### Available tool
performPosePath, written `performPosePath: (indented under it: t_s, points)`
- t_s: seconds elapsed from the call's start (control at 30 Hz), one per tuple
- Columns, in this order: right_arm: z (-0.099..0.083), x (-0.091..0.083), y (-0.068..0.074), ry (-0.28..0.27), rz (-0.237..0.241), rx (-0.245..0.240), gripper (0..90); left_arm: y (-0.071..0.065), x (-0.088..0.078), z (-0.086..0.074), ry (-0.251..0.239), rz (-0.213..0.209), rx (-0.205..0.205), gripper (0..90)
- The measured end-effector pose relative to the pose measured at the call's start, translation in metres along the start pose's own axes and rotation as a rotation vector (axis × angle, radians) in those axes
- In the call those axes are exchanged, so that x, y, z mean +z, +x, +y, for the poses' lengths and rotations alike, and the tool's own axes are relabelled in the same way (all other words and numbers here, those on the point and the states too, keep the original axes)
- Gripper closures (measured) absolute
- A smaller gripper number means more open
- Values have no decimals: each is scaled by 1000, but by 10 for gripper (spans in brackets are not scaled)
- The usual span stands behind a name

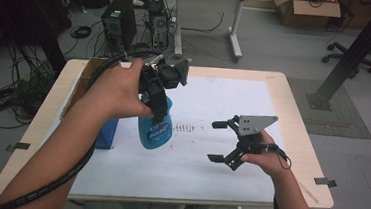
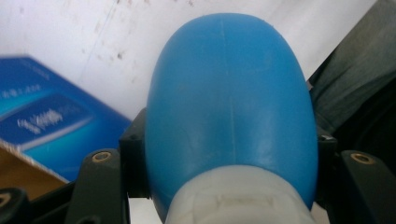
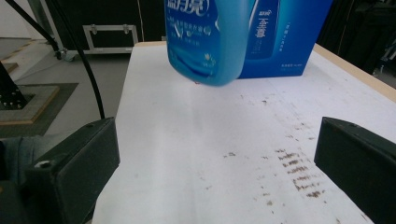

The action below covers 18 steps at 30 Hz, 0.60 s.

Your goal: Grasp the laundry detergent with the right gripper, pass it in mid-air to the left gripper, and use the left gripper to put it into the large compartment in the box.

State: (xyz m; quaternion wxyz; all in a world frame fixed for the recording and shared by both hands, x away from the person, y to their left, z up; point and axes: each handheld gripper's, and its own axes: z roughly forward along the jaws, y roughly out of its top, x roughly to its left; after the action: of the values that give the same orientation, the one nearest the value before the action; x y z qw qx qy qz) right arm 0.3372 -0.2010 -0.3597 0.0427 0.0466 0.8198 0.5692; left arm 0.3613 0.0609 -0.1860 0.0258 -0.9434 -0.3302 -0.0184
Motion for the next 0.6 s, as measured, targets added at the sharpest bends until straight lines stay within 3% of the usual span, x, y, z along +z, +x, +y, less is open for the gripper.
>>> performPosePath:
  t_s: [0.27,0.4,0.6]
  points:
    - [-3,-8,-2,14,-14,5,1,17,-10,-5,18,8,-139,384]
    - [-3,-11,-4,27,-18,6,1,27,-18,-10,-8,-15,-240,384]
    - [-3,-15,-6,56,-21,2,1,36,-34,-15,-23,-25,-330,384]
